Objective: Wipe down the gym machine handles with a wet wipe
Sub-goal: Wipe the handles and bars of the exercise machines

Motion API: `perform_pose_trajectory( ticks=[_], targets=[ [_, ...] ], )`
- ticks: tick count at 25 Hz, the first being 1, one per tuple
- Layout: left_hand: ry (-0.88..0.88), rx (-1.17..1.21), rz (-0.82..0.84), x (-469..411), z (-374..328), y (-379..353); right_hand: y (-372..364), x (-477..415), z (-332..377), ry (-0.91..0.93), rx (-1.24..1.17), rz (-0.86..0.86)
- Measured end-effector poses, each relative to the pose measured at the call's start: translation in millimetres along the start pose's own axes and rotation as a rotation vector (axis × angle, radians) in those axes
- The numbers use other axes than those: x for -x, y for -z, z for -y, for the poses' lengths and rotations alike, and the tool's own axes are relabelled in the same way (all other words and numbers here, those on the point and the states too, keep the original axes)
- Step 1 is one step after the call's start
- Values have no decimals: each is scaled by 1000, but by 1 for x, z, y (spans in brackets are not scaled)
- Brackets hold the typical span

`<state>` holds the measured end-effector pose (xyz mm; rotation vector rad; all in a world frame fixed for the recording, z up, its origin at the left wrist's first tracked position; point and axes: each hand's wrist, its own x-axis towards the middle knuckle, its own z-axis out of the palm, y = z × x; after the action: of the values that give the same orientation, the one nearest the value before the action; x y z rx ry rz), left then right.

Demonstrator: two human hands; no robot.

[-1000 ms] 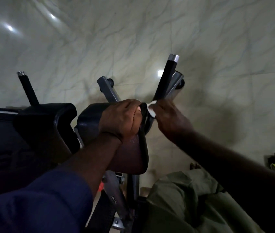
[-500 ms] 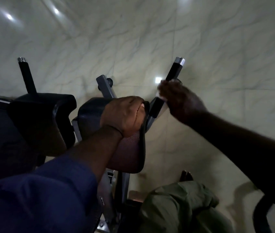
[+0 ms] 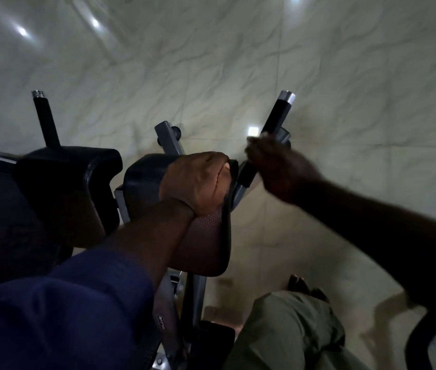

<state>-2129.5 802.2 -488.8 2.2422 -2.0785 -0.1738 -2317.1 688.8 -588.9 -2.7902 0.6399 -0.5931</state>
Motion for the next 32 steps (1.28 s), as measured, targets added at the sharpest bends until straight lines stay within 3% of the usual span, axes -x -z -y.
perform_pose_trajectory(
  ticks=[3, 6, 8, 10, 11, 12, 14, 17, 19, 21, 24, 27, 30, 32],
  targets=[
    [-22, 3, 1, 0, 0, 0, 11, 4, 21, 207, -24, 93],
    [-32, 10, 12, 0, 1, -1, -2, -21, -35, 363, 71, 23],
    [-40, 12, 6, 1, 2, -1, -9, -34, -68, 281, -112, -25],
    [-32, -4, -11, 1, 2, 0, -17, -28, -71, -22, -587, -2],
    [-25, -12, -15, 1, 2, 0, -16, -22, -66, -188, -709, 12],
    [-20, -13, -15, 1, 1, 1, -7, -14, -55, -219, -481, -31],
    [-15, -21, -7, 1, -2, 3, 8, -1, -29, 107, 77, 3],
    [-13, -11, -4, -1, -1, 3, 17, -3, -40, 188, 84, 49],
    [-17, -11, 6, 1, -1, 1, 36, -26, -64, 0, 35, 29],
    [-20, -18, 2, 1, 0, -1, 57, -55, -74, -348, -174, -18],
    [-31, -35, 6, 0, 0, -1, 47, -70, -57, -819, -420, -240],
    [-34, -39, 18, -1, -1, 1, 31, -66, -58, -1229, -849, -517],
    [-36, -13, 14, -2, 0, 3, 10, -43, -29, -1358, -1186, -607],
    [-50, -19, -13, -2, -1, 2, 8, -31, 6, -1346, -1197, -601]
  ],
)
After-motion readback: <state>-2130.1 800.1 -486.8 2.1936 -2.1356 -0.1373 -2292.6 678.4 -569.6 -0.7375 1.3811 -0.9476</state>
